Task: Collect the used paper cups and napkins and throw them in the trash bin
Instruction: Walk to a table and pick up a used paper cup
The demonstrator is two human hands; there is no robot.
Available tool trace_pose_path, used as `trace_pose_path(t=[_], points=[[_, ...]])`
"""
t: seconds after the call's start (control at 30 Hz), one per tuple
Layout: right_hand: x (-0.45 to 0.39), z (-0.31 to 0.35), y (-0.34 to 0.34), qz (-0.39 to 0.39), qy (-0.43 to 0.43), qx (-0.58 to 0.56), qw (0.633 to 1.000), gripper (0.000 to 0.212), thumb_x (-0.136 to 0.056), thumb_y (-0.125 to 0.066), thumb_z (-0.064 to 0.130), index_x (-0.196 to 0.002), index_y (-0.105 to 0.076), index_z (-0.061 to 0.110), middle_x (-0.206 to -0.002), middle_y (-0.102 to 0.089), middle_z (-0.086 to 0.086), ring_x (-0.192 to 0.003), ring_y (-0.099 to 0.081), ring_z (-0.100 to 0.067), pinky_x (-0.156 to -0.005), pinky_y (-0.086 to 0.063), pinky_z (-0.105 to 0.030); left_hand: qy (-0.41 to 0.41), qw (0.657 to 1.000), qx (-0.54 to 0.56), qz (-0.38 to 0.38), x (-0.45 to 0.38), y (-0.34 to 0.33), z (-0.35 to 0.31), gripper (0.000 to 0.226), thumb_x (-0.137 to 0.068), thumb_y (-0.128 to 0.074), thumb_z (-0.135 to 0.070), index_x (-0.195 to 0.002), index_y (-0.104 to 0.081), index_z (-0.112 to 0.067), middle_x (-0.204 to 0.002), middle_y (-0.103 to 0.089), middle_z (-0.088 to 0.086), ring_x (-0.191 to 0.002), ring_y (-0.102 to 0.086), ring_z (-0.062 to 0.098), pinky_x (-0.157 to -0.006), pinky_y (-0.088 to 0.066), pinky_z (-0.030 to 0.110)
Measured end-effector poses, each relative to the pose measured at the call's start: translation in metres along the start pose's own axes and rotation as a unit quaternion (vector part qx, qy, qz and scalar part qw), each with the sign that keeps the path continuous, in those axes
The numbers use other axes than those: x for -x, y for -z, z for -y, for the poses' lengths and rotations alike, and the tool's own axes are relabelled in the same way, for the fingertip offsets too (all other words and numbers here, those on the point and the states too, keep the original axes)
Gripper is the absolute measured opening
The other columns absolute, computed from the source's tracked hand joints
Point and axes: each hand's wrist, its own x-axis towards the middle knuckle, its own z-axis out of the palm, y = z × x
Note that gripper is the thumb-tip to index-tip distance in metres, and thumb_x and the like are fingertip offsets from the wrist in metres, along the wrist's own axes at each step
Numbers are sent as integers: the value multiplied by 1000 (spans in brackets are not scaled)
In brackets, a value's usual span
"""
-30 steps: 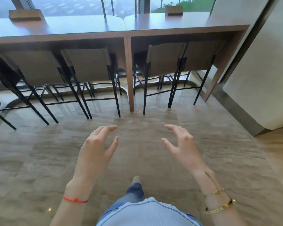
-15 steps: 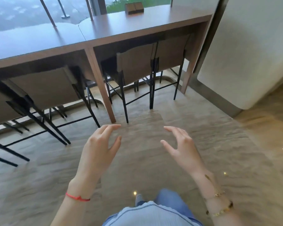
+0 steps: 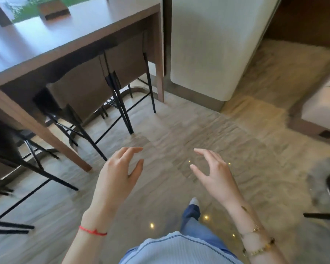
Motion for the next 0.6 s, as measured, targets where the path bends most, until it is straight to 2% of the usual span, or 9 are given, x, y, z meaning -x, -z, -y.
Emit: trace_pose_path(t=[0.13, 0.33, 0.43, 0.6], points=[[-28, -41, 31, -42, -49, 6, 998, 42, -89, -61, 38, -129, -52, 30, -120, -54, 18, -119, -45, -2, -97, -33, -17, -53, 998, 0, 36, -69, -34, -32, 32, -92, -59, -33, -123, -60, -26, -117, -62, -9, -105, -62, 14, -82, -46, 24], [-64, -108, 101, -111, -113, 24, 987, 42, -89, -64, 32, -128, -55, 23, -123, -58, 10, -119, -48, -7, -100, -37, -21, -139, 987, 19, 75, -168, -91, -111, 33, -93, -57, -36, -125, -58, -28, -119, -61, -10, -93, -64, 13, -80, -49, 25], [-75, -141, 135, -149, -143, 37, 978, 43, -89, -65, 30, -129, -54, 21, -123, -58, 8, -119, -48, -9, -101, -39, -25, -180, 979, 34, 90, -210, -122, -154, 33, -92, -59, -34, -124, -59, -27, -116, -63, -8, -98, -64, 15, -81, -50, 28], [-86, -191, 179, -199, -212, 52, 956, 44, -89, -64, 33, -131, -53, 22, -125, -58, 8, -121, -48, -9, -98, -39, -21, -249, 959, 52, 127, -269, -172, -220, 32, -91, -61, -33, -122, -61, -25, -115, -64, -8, -99, -64, 15, -80, -50, 27]])
